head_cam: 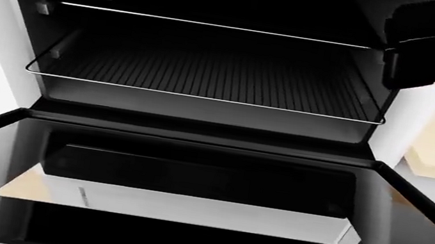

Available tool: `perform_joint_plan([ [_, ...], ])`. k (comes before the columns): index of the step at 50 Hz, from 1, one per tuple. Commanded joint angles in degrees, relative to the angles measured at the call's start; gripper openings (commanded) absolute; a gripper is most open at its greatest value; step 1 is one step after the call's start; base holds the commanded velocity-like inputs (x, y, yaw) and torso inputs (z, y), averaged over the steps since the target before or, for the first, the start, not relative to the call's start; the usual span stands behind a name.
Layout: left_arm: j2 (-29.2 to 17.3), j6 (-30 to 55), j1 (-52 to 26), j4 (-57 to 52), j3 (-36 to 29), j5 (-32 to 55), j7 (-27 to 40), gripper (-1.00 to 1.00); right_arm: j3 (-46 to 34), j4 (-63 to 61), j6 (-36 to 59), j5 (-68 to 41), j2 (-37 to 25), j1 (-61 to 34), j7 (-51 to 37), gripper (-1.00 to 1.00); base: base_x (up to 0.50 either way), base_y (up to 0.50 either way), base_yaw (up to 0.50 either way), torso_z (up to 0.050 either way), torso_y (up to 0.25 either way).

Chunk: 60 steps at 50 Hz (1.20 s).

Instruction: Fully slide the bottom oven rack out.

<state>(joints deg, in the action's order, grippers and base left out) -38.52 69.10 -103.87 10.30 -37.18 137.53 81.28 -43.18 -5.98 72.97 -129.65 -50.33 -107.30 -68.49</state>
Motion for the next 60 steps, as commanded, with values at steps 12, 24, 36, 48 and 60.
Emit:
perform_joint_plan([
  [12, -2.02, -3.95, 6.75, -4.70, -1.01, 2.59, -1.32, 1.00, -0.66, -4.17, -5.69, 0.24, 0.65, 8.06, 0.75, 1.00, 0.22, -0.01, 0.00, 0.000, 0.001],
  [24, -3.88, -5.16, 16.39, -9.11, 0.91, -2.41, -6.43, 1.00, -1.35, -5.81, -10.58, 5.84, 2.45, 17.57, 2.74, 1.00, 0.01, 0.00, 0.00, 0.000, 0.001],
  [36, -1.98, -4.86, 19.13, -7.12, -0.21, -6.87, -9.62, 1.00, -1.95, -2.54, -11.70, 10.35, 4.55, 19.74, 5.90, 1.00, 0.00, 0.00, 0.00, 0.000, 0.000],
  [48, 0.65, -2.27, 17.90, -1.60, -1.96, -12.33, -14.37, 1.00, -2.61, 1.30, -12.28, 7.73, 5.59, 19.33, 6.43, 1.00, 0.03, 0.00, 0.00, 0.000, 0.000],
  [60, 2.21, -0.24, 16.20, 2.22, -4.04, -13.70, -16.07, 1.00, -4.71, 4.78, -10.87, 6.03, 6.86, 18.47, 6.56, 1.00, 0.10, 0.00, 0.00, 0.000, 0.000],
])
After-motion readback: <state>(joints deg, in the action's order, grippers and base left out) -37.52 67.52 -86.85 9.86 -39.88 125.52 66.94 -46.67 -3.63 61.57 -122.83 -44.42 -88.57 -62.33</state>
